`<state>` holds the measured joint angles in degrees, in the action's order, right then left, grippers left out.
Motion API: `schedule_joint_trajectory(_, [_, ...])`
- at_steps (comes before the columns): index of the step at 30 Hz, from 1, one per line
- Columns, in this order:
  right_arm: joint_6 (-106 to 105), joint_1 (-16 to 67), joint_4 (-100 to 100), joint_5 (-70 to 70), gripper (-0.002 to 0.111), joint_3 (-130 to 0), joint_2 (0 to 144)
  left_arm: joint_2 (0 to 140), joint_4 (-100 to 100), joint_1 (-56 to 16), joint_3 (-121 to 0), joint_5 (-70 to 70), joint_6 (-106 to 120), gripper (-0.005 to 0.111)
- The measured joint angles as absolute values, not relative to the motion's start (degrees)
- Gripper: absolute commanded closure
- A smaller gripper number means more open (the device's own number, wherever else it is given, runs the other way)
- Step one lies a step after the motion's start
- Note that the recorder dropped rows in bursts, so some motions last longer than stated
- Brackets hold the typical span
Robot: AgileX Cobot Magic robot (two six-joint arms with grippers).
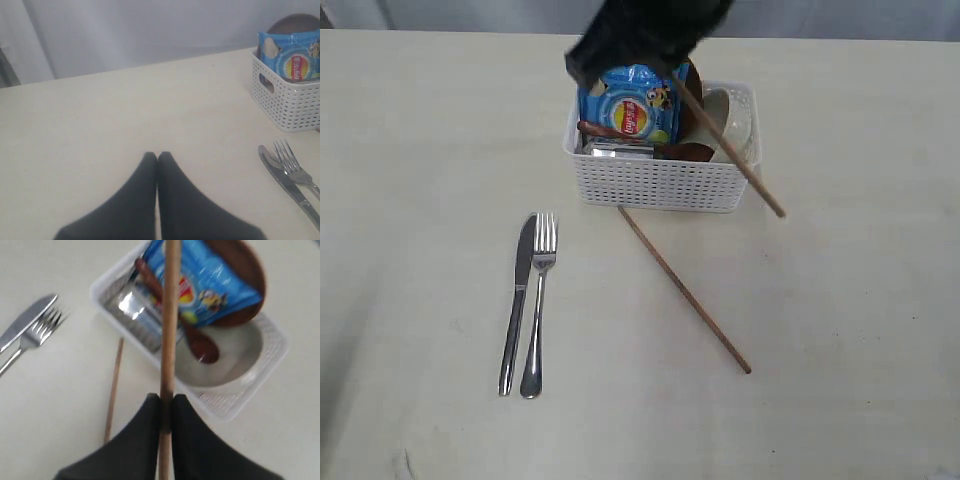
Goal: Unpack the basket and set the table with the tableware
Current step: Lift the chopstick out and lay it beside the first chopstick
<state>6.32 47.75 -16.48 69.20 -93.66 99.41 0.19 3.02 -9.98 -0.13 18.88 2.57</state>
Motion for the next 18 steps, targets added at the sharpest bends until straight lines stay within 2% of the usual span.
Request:
schedule_joint_trajectory(10, [-6.80, 47.75, 1.70, 65.82, 0.109, -72.46, 95.94, 0.19, 3.02, -9.98, -0.13, 18.88, 2.57, 0.107])
schedule_joint_trajectory(18, [-8.93, 44.15, 2.55, 59.33, 0.109, -70.50, 104.92, 0.19, 3.02, -9.98, -0.13, 18.88, 2.57, 0.107])
